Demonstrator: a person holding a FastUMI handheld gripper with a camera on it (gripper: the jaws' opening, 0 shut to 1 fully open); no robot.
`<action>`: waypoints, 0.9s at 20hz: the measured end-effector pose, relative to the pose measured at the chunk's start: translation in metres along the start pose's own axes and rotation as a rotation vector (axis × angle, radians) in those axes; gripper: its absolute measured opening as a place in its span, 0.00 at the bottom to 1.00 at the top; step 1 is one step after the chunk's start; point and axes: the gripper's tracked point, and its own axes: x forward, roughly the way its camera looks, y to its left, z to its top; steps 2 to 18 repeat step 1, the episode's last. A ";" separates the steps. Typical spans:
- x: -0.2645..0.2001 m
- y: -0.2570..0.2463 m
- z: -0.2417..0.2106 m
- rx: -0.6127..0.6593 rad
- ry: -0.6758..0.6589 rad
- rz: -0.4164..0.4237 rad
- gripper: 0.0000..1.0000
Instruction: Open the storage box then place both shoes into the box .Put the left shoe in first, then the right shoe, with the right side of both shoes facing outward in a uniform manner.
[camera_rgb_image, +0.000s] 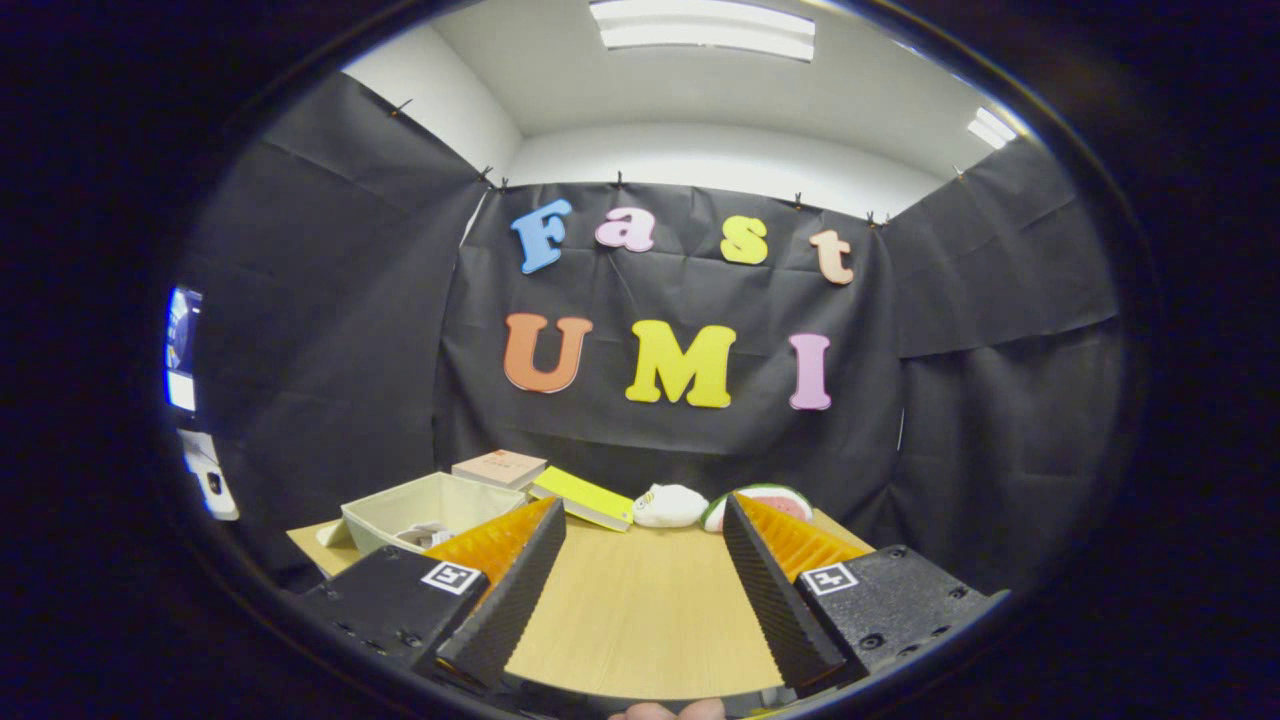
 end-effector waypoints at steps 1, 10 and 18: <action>0.000 0.002 -0.003 0.006 0.006 0.002 1.00; 0.000 0.002 -0.003 0.006 0.006 0.002 1.00; 0.000 0.002 -0.003 0.006 0.006 0.002 1.00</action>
